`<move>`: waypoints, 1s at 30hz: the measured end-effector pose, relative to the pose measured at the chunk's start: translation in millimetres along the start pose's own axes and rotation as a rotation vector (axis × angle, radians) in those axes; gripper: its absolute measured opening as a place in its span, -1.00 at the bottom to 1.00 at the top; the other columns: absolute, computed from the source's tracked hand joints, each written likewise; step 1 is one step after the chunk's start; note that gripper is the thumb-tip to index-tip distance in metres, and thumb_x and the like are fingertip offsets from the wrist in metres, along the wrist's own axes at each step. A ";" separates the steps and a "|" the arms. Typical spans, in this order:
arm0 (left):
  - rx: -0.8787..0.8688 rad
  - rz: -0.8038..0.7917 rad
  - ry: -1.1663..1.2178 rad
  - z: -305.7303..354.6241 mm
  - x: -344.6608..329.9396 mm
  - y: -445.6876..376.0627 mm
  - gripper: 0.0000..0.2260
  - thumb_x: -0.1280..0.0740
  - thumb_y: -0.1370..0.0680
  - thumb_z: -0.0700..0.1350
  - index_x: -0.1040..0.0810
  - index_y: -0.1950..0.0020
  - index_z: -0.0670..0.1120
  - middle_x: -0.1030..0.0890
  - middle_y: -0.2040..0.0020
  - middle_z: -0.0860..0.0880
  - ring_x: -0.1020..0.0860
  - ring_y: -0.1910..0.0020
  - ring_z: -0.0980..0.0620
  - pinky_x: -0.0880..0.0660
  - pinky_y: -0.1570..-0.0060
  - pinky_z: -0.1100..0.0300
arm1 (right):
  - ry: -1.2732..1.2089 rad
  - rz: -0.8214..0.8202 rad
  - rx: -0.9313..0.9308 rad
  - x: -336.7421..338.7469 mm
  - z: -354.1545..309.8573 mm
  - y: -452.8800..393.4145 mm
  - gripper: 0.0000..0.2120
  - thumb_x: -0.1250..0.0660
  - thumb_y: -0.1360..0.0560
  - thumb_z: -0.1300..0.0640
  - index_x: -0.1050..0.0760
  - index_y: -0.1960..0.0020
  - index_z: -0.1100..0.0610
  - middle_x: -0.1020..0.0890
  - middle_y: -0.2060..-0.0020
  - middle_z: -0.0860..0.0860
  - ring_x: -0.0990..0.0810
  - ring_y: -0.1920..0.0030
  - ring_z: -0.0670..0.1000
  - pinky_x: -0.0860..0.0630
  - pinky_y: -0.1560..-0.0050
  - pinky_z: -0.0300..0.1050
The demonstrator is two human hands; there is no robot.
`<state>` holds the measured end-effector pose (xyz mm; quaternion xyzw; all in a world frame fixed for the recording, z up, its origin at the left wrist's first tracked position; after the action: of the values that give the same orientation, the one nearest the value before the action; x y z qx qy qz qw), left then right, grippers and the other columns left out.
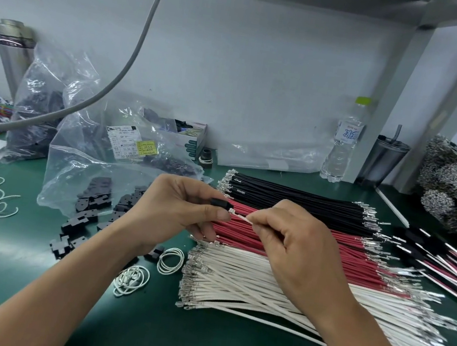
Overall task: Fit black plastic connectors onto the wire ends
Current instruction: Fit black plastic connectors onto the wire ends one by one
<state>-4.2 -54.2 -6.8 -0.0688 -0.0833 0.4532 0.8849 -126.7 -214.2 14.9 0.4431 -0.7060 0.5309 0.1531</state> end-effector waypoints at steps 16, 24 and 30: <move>-0.087 -0.082 -0.191 3.8 -13.3 6.0 -0.83 -0.56 -0.39 -0.09 -0.78 0.04 -0.05 -0.73 0.26 -0.14 -0.69 0.39 -0.04 -0.59 0.35 0.24 | 0.023 0.045 0.099 -9.3 -7.0 0.5 -0.93 -0.38 -0.58 0.24 -0.63 0.00 0.12 -0.57 0.16 -0.09 -0.55 0.20 -0.08 -0.55 0.22 -0.05; -0.102 -0.048 -0.174 9.1 -11.4 6.9 -0.81 -0.57 -0.37 -0.06 -0.78 0.04 -0.05 -0.73 0.29 -0.15 -0.70 0.39 -0.05 -0.63 0.33 0.20 | 0.142 0.126 0.131 -6.4 -5.3 -2.7 -0.91 -0.37 -0.60 0.13 -0.55 0.08 0.11 -0.51 0.17 -0.08 -0.49 0.27 -0.06 -0.51 0.32 -0.06; -0.133 -0.072 -0.197 10.8 -13.5 8.8 -0.86 -0.56 -0.39 -0.05 -0.78 0.07 0.00 -0.72 0.31 -0.12 -0.70 0.39 -0.05 -0.59 0.34 0.25 | 0.175 0.138 0.196 -11.9 -4.8 1.1 -0.91 -0.36 -0.61 0.18 -0.55 0.08 0.14 -0.52 0.19 -0.04 -0.47 0.31 -0.04 -0.47 0.40 -0.04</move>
<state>-21.3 -59.5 0.9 -0.0793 -0.2021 0.4193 0.8815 -122.1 -204.3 7.9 0.3583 -0.6635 0.6433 0.1328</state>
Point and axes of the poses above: each hand's wrist, its own y-axis away from the middle knuckle, its own x-axis out of the back of the hand, z = x × y, the point moved 5 cm from there along -y, towards the middle knuckle
